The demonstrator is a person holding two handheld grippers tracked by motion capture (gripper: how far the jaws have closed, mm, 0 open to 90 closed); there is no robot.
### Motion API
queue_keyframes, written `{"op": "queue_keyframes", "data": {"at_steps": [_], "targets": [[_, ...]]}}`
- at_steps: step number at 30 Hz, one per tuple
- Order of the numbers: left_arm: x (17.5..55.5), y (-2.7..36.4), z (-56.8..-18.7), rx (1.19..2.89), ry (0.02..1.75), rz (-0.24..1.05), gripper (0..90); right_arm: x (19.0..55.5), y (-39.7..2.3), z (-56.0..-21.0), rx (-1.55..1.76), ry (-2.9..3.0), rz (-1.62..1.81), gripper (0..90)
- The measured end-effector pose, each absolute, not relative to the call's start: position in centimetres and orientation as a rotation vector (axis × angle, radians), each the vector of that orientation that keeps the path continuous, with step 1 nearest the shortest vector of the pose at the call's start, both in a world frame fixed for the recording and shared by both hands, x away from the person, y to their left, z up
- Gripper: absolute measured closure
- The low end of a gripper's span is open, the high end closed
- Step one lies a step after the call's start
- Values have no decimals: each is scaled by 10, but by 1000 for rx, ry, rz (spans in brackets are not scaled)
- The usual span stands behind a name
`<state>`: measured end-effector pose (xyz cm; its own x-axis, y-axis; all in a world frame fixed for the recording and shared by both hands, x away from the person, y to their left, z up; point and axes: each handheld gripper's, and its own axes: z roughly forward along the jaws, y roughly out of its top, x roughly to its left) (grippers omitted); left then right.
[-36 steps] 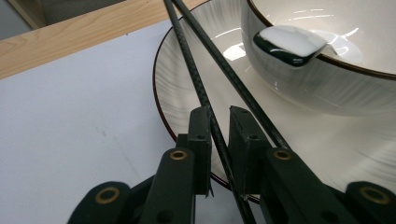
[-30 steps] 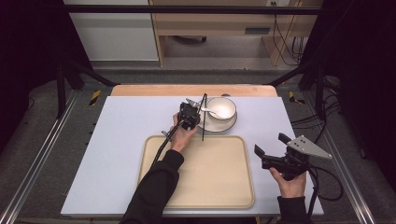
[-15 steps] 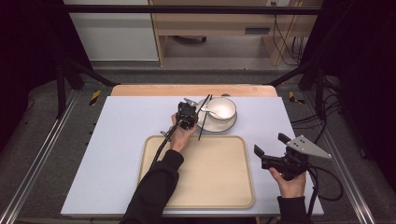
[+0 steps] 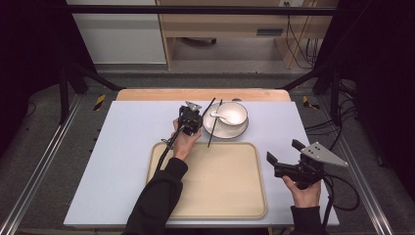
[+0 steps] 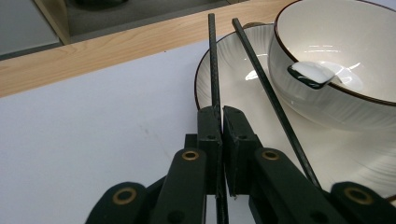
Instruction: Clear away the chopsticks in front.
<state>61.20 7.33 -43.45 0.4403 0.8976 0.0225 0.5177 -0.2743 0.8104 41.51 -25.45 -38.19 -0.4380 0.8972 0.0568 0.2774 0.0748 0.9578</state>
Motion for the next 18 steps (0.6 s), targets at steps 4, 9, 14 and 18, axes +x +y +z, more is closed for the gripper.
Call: {"op": "queue_keyframes", "data": {"at_steps": [4,9,14,18], "targets": [[603,81,-431,1923,1188,648,856,415,-254,-382,1164,1779,1380,28],[589,95,-427,1899,1198,663,856,414,-256,-381,1164,1770,1389,28],[574,108,-423,1871,1212,684,856,414,-256,-382,1171,1774,1384,28],[558,119,-419,1856,1218,709,856,414,-256,-382,1166,1771,1386,28]]}}
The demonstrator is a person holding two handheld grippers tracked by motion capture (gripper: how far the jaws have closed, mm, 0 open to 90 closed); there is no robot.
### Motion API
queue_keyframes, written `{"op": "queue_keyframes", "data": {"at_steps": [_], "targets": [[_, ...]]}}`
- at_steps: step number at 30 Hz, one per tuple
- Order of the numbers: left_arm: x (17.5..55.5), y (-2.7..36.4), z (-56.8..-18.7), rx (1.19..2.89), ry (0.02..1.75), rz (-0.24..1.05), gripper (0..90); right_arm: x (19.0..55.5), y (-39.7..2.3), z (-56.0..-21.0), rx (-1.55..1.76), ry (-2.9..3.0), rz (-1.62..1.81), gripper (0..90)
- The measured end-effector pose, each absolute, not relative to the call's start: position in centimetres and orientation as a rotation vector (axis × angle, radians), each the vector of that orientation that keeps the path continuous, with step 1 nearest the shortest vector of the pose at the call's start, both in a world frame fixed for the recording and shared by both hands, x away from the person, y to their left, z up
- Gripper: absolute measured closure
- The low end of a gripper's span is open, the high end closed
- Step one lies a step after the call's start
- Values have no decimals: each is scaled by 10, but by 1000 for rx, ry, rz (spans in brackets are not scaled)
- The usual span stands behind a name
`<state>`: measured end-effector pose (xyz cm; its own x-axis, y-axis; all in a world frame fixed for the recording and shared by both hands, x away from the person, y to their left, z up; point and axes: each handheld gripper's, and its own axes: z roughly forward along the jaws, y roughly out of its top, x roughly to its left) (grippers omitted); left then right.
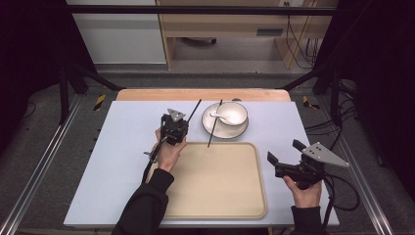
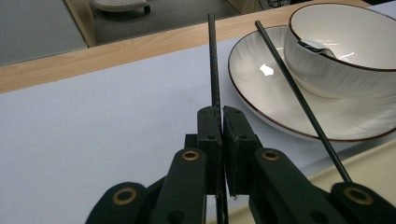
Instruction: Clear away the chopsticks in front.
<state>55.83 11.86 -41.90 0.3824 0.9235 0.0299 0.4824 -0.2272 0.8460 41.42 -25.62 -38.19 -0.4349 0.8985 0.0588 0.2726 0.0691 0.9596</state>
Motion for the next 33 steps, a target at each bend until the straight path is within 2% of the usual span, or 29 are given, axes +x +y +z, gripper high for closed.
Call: {"op": "queue_keyframes", "data": {"at_steps": [8,18,21,33], "targets": [[510,143,-412,1773,1228,759,856,413,-259,-381,1169,1764,1397,29],[464,155,-411,1696,1267,802,856,413,-254,-383,1160,1786,1388,29],[445,154,-413,1699,1262,860,856,413,-253,-382,1155,1784,1392,29],[384,172,-437,1607,1327,850,856,412,-249,-381,1145,1790,1382,30]]}}
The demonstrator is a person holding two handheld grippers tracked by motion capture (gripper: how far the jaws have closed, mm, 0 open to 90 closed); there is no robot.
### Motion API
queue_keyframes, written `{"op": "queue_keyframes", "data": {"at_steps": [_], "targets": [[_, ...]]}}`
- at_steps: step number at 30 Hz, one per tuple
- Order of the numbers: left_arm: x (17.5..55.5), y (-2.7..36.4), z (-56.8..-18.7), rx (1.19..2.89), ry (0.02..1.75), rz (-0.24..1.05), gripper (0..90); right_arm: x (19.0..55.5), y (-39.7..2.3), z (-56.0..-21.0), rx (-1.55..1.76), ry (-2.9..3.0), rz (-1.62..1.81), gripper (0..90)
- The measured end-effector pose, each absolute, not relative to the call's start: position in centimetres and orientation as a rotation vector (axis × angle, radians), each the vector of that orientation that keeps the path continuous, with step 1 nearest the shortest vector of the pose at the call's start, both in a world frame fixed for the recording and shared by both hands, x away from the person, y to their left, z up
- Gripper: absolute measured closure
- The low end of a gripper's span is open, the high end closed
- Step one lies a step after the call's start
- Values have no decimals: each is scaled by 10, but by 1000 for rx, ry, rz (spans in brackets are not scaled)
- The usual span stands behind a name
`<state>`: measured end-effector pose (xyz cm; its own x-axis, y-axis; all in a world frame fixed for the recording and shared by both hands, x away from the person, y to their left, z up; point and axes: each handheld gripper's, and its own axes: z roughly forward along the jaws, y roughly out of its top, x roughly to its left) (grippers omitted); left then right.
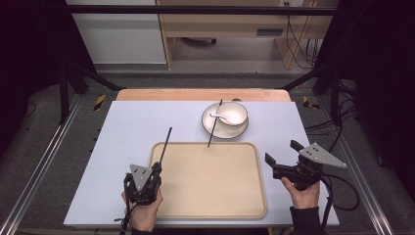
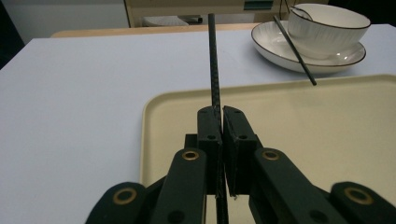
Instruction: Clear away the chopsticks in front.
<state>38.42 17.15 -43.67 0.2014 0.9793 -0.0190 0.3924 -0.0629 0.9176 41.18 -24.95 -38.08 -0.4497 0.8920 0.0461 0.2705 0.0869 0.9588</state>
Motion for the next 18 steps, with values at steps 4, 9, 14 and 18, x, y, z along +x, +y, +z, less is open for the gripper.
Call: {"op": "queue_keyframes", "data": {"at_steps": [4,9,14,18], "targets": [[372,177,-445,1592,1360,844,855,411,-248,-380,1138,1795,1378,30],[363,182,-452,1575,1391,836,855,412,-246,-381,1137,1800,1372,30],[363,182,-464,1596,1431,828,856,413,-245,-382,1138,1806,1369,31],[368,181,-470,1615,1459,814,856,413,-245,-382,1136,1808,1369,31]]}}
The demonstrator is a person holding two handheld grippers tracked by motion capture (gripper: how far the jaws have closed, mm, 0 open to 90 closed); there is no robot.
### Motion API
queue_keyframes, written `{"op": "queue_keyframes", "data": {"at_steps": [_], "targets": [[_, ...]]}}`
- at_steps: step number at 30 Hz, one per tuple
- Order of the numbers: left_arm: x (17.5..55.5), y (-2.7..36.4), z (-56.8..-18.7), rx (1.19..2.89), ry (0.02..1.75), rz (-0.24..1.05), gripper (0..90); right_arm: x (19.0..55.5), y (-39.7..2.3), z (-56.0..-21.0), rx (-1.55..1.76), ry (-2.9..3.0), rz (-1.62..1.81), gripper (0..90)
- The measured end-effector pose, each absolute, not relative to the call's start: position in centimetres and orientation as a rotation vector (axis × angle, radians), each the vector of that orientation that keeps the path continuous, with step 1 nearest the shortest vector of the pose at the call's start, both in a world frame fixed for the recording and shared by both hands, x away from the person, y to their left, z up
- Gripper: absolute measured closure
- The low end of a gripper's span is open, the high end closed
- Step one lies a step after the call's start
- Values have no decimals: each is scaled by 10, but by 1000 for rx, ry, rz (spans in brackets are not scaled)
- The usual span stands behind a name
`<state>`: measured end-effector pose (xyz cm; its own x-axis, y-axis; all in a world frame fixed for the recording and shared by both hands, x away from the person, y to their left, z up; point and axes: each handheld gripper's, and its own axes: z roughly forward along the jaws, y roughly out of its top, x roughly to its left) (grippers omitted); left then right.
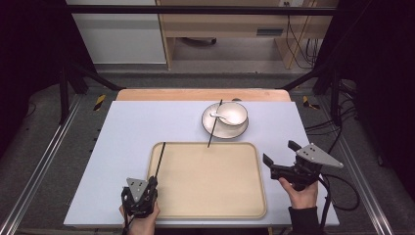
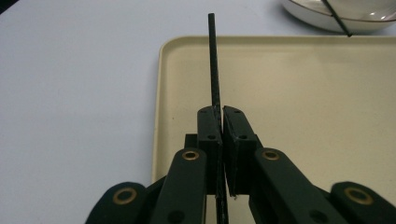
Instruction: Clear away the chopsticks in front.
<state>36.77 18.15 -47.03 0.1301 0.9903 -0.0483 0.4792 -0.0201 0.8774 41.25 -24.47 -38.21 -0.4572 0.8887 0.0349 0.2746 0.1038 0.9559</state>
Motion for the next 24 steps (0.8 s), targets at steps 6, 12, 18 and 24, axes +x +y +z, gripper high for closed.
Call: {"op": "queue_keyframes", "data": {"at_steps": [6,12,18,24], "targets": [[377,180,-477,1671,1502,804,855,413,-245,-383,1139,1812,1365,31],[381,178,-480,1708,1530,782,855,413,-244,-383,1133,1816,1364,31],[384,176,-481,1747,1547,781,849,413,-243,-383,1137,1819,1362,30],[385,178,-474,1731,1526,776,804,413,-244,-382,1137,1813,1367,29]]}}
